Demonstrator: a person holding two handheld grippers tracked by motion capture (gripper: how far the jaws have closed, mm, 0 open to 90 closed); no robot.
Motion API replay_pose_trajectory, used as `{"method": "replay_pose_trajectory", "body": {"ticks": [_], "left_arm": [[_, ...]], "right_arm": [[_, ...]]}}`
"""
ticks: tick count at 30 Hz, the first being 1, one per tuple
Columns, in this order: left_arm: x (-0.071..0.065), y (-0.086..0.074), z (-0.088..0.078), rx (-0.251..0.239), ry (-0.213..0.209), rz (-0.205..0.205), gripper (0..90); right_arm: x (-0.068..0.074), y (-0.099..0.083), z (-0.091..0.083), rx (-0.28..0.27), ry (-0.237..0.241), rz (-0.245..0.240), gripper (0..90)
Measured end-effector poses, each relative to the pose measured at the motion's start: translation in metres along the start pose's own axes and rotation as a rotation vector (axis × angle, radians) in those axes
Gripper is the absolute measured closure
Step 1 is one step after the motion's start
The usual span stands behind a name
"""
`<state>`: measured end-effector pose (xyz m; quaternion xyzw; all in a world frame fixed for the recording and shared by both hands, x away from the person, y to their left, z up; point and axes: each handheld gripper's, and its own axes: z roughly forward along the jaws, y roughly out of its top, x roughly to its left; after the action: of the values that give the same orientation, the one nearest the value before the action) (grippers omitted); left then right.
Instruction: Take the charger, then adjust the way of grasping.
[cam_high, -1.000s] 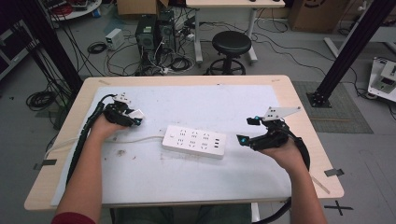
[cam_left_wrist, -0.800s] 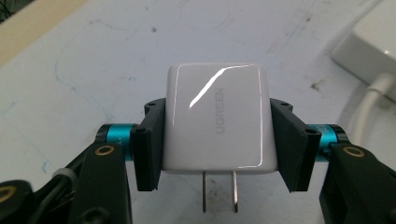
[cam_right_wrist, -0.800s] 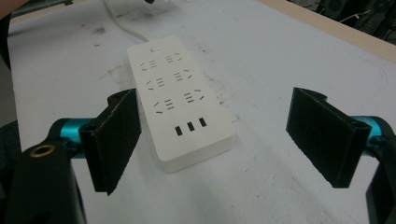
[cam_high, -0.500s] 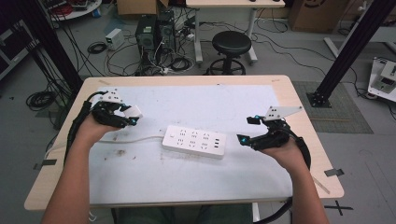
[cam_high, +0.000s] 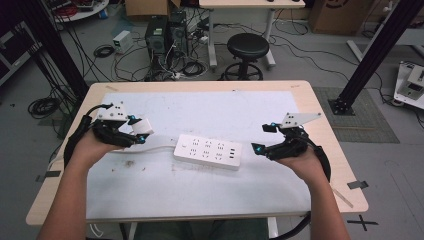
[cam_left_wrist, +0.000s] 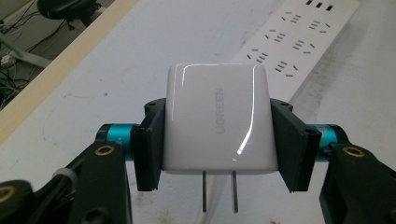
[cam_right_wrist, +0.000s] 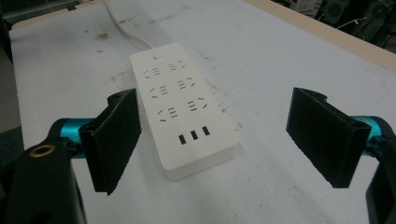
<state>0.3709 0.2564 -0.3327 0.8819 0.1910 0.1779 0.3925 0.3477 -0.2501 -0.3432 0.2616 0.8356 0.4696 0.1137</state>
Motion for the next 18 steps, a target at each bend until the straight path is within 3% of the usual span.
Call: {"method": "replay_pose_trajectory", "body": {"ticks": [4,5,8,9,13,15,16,18], "left_arm": [[-0.01,0.004,0.004,-0.006,-0.009,0.015,42.5],[-0.016,0.007,0.006,-0.001,-0.018,0.039,42.5],[-0.016,0.007,0.006,-0.001,-0.018,0.039,42.5],[-0.027,0.011,0.011,-0.012,-0.039,0.067,42.5],[-0.041,0.016,0.019,-0.033,-0.071,0.1,42.5],[-0.041,0.016,0.019,-0.033,-0.071,0.1,42.5],[-0.051,0.019,0.026,-0.049,-0.097,0.122,42.5],[-0.057,0.022,0.03,-0.054,-0.112,0.138,42.5]], "right_arm": [[0.0,0.003,-0.003,-0.002,0.001,-0.004,18.3],[0.0,0.004,-0.004,-0.002,0.0,-0.012,18.3],[0.001,0.005,-0.005,-0.004,0.002,-0.01,18.3],[0.001,0.005,-0.005,-0.004,0.002,-0.01,18.3],[0.008,0.009,-0.007,-0.002,0.013,-0.021,18.3],[0.009,0.009,-0.007,0.002,0.015,-0.016,18.3],[0.009,0.009,-0.007,0.002,0.015,-0.016,18.3],[0.016,0.01,-0.004,0.004,0.026,-0.023,18.3]]}}
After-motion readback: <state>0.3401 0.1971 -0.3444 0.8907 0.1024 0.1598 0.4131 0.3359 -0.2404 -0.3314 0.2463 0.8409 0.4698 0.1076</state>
